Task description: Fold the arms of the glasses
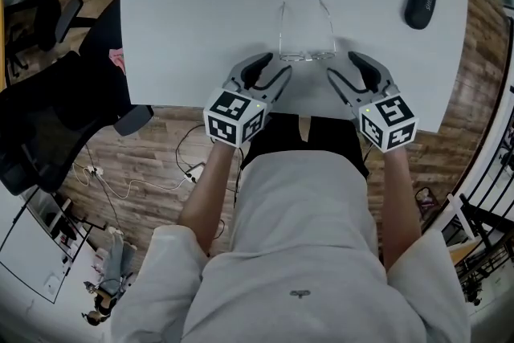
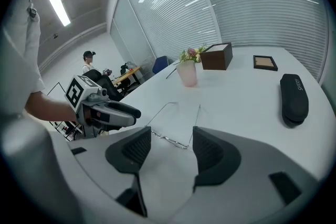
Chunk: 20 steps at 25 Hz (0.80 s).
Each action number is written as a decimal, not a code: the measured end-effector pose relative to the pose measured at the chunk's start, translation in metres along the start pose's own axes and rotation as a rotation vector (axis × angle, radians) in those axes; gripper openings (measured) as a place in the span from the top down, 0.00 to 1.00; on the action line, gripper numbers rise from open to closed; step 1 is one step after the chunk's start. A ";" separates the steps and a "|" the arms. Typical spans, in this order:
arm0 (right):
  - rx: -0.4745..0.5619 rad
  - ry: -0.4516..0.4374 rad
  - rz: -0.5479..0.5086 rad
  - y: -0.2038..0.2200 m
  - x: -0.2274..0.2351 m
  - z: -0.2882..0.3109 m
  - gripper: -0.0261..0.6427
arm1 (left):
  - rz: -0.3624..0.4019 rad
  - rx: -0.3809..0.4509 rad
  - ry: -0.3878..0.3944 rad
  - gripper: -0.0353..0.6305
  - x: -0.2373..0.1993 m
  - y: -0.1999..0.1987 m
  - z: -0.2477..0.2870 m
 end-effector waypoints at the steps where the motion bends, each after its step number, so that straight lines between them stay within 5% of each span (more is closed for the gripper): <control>1: -0.007 0.002 -0.008 0.001 0.001 0.002 0.60 | 0.008 -0.006 -0.002 0.66 0.000 0.002 0.001; 20: -0.082 -0.013 -0.083 0.011 0.011 0.031 0.57 | -0.018 -0.048 -0.034 0.64 -0.008 0.012 0.020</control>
Point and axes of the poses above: the fingertips, and each gripper's own axes: z forward along the fingers, x to its right, y out of its underside, the point moved 9 cm from there along -z, backward along the fingers, and after that the axes turned 7 degrees about -z, right-handed, at the moved point
